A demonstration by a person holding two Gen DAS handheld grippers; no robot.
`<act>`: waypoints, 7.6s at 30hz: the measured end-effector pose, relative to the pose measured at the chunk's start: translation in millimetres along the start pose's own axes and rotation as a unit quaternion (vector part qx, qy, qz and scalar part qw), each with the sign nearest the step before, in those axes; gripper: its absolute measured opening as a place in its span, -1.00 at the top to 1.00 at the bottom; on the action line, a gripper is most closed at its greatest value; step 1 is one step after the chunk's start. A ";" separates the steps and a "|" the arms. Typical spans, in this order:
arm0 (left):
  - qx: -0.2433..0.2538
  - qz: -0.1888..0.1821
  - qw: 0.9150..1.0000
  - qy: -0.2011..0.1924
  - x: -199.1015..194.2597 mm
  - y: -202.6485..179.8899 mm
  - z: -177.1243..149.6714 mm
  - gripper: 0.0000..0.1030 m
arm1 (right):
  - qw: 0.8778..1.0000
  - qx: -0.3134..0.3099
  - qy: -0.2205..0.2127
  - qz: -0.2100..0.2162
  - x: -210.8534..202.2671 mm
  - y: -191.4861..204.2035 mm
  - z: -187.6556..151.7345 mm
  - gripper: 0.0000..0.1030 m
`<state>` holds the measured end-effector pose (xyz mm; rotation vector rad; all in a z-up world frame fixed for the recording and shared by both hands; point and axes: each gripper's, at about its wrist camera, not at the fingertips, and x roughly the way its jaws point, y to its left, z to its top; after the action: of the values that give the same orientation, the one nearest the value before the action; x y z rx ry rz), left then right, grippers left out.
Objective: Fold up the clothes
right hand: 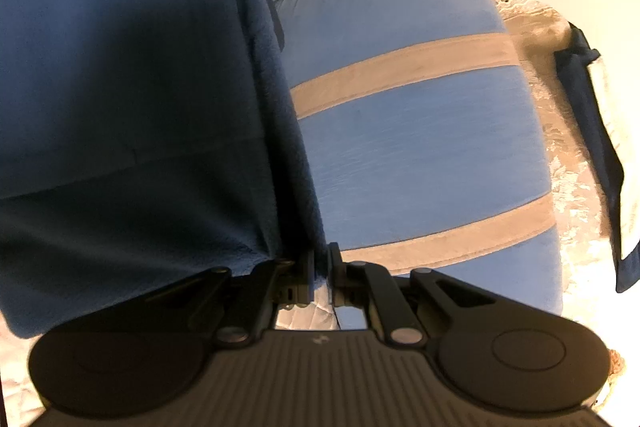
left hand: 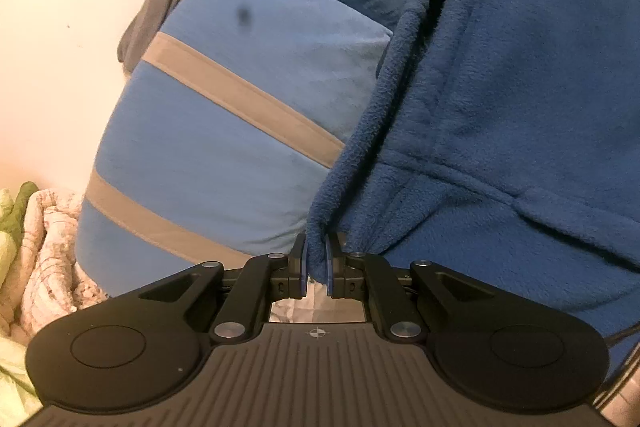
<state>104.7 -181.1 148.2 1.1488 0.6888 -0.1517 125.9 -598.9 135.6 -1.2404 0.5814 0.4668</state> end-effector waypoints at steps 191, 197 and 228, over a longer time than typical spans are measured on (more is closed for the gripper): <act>-0.565 -0.119 0.816 0.008 111.8 -67.4 2.3 -1.00 | 0.799 0.593 -0.013 0.101 124.3 94.1 27.9 -0.97; -0.563 -0.111 0.819 0.007 107.0 -68.5 4.4 -1.00 | 0.803 0.588 -0.014 0.096 123.2 94.0 29.0 -0.97; -0.544 -0.148 0.823 0.077 10.1 -64.5 -56.7 -1.00 | 0.801 0.591 0.002 0.096 24.2 105.6 2.7 -0.98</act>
<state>59.7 -156.5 78.6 -0.0605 0.9093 0.0845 79.2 -567.9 42.8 0.0280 0.8141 0.1732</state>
